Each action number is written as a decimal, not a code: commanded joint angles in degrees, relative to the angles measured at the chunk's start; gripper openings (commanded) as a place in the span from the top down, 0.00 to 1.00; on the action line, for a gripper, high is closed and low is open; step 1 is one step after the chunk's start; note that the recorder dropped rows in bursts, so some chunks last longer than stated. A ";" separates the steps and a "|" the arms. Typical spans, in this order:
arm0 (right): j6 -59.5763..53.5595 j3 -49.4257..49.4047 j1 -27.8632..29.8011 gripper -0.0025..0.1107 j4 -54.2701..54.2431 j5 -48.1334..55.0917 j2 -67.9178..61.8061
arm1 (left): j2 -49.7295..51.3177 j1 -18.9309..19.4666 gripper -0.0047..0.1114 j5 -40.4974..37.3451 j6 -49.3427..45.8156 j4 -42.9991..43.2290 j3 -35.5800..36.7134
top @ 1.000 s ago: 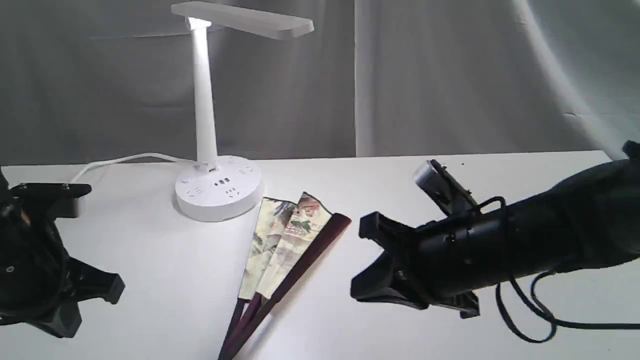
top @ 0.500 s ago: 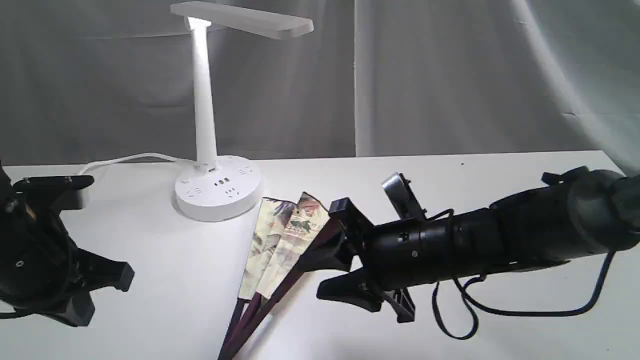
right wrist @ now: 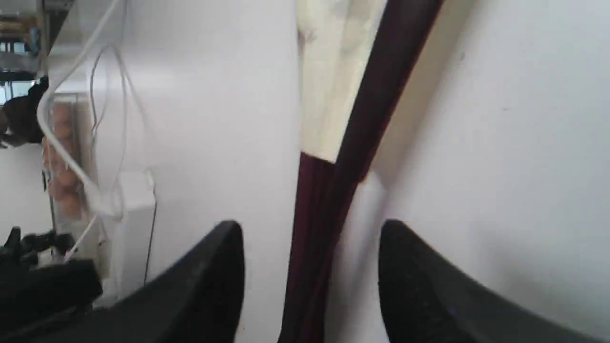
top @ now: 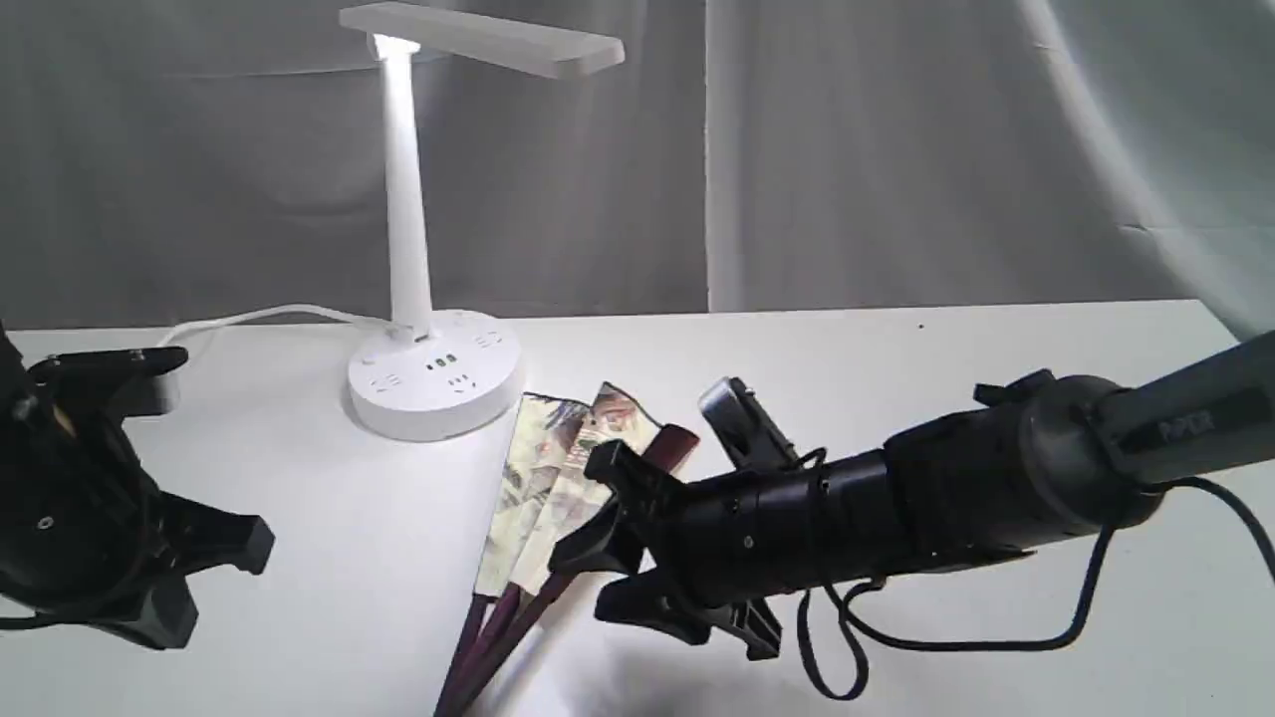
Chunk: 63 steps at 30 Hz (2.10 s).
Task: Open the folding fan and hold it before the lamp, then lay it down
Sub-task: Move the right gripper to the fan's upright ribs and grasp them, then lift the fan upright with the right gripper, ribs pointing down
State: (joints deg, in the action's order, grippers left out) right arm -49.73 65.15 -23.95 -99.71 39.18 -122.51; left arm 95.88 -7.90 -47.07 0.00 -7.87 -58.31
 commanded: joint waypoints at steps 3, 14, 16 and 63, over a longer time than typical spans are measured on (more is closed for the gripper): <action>3.98 0.32 -0.13 0.58 -0.23 -3.63 0.11 | -0.62 -0.07 0.96 0.70 -0.42 -1.39 0.32; 10.04 7.31 -0.13 0.58 -0.23 -1.55 -5.34 | 0.27 -0.07 0.96 0.81 -0.56 -3.61 0.32; 12.18 8.36 -0.13 0.58 -0.23 -0.62 -6.64 | 0.81 -0.07 0.96 0.81 -0.56 -3.61 0.32; 6.06 12.32 -2.87 0.98 -0.23 -8.37 -10.01 | 1.75 -0.07 0.96 0.81 -0.56 -3.95 -0.02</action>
State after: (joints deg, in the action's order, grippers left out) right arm -41.08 77.65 -26.69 -101.09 32.02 -131.65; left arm 97.80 -7.90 -46.55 0.00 -11.61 -58.31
